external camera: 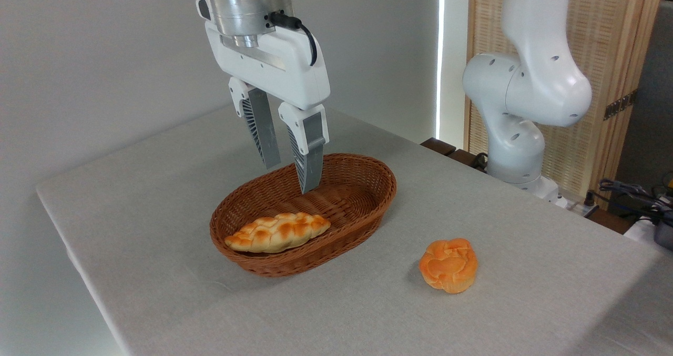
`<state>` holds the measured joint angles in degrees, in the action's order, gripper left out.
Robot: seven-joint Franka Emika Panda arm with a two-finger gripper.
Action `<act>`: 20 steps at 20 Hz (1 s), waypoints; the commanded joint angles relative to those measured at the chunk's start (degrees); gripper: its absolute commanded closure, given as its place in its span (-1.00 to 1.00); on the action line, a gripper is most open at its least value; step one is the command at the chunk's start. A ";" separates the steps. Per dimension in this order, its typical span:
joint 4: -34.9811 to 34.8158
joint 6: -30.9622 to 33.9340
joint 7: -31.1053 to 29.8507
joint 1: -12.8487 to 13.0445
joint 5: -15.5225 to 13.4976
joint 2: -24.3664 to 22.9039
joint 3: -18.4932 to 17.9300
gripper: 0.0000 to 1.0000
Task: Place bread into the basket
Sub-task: 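Move the open gripper from above the basket toward the orange bun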
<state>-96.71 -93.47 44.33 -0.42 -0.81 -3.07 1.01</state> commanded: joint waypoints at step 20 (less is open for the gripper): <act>-29.75 -7.95 32.82 -0.11 9.24 -16.97 -11.11 -1.00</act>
<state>-119.21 -98.42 70.99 -0.97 3.76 -17.05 -9.86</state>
